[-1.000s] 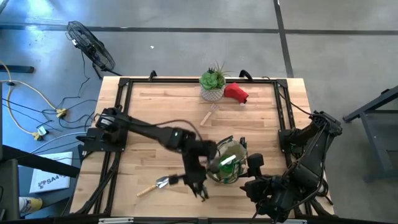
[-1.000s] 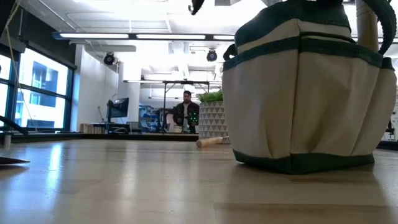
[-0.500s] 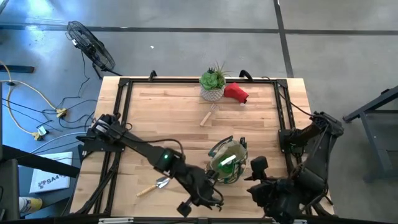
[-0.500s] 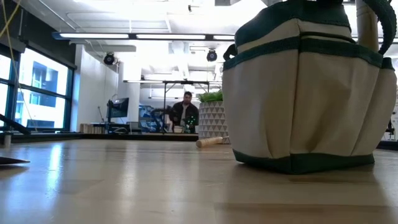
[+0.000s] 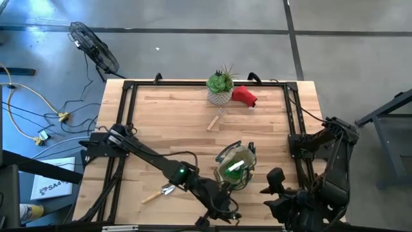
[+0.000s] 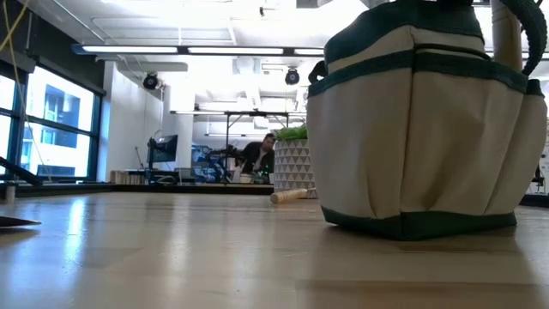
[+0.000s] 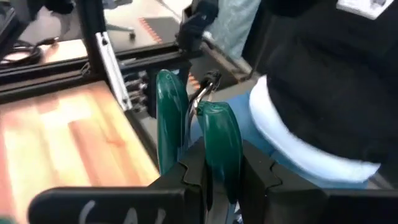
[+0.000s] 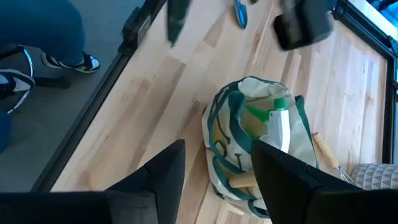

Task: Pick & Place Garden tools in Gardening bag
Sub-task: Put the green shear scissors into the gardening bag

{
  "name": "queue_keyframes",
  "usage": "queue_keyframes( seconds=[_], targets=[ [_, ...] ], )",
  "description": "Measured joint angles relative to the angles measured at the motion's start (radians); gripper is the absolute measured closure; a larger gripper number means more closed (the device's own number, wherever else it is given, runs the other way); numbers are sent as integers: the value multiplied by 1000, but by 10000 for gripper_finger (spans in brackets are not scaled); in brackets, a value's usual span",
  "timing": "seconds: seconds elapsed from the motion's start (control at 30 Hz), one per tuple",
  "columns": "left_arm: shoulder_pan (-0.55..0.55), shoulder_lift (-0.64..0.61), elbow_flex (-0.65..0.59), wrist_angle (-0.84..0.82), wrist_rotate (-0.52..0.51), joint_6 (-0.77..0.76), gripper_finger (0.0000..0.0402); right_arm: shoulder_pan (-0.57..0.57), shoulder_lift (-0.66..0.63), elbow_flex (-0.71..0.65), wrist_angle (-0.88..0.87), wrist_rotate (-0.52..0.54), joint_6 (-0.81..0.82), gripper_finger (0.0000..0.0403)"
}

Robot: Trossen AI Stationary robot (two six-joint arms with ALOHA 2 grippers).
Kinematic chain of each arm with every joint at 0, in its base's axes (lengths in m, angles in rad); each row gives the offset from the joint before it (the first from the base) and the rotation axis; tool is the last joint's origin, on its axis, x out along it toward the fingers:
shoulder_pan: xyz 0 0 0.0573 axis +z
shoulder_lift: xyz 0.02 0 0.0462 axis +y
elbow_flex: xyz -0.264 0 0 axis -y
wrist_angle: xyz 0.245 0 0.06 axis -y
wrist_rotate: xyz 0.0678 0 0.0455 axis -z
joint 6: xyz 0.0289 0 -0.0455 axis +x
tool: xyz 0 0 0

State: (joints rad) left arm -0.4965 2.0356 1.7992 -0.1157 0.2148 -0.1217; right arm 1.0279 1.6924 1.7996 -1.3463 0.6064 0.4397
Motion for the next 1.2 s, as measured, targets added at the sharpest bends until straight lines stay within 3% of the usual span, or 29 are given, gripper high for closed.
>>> queue_keyframes(
  seconds=[0.17, 0.3, 0.57, 0.7, 0.97, 1.07, 1.2],
  targets=[
    [-6, 51, 0, 107, 111, -9, 356, 0, 0, 0, -4, 2, -2, 227],
    [-22, 51, 0, 132, 141, 16, 356, 0, 0, 0, -4, 2, 4, 227],
    [-15, 50, 0, 105, 190, 16, 354, -3, 0, 0, 0, 2, 29, 227],
    [-5, 50, 0, 90, 240, 20, 335, -3, 0, 0, 2, 1, 51, 227],
    [19, 50, 0, 98, 334, 89, 354, -2, 0, 0, 3, -7, 93, 227],
    [25, 50, 0, 71, 319, 91, 354, 1, 0, 0, 3, -8, 93, 227],
    [25, 41, 0, 7, 214, 97, 354, 0, 0, 0, 3, -7, 89, 227]
  ],
)
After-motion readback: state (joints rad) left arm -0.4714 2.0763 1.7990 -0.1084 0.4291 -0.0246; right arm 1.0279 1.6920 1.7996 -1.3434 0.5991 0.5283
